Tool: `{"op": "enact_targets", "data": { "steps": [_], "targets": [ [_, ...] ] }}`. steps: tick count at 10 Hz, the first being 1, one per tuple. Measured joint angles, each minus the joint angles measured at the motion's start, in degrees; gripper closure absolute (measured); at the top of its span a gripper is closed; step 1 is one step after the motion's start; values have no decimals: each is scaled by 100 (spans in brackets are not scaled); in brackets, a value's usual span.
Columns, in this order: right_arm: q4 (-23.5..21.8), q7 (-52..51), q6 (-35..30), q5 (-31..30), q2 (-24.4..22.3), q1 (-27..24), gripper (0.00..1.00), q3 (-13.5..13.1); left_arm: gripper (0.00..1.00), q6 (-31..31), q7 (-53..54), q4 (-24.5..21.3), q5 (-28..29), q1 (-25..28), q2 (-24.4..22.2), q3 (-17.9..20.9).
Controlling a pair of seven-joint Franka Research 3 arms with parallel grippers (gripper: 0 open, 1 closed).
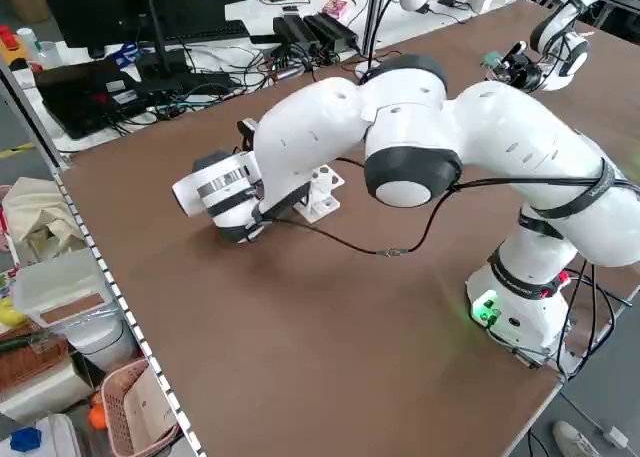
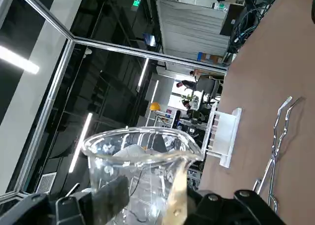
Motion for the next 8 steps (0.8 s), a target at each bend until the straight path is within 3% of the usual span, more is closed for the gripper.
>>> {"op": "enact_targets", "data": {
  "steps": [8],
  "targets": [
    [35,563,18,15,0,-5,61,-19,77,106,39,14,-7,34,166,2]
  ]
}}
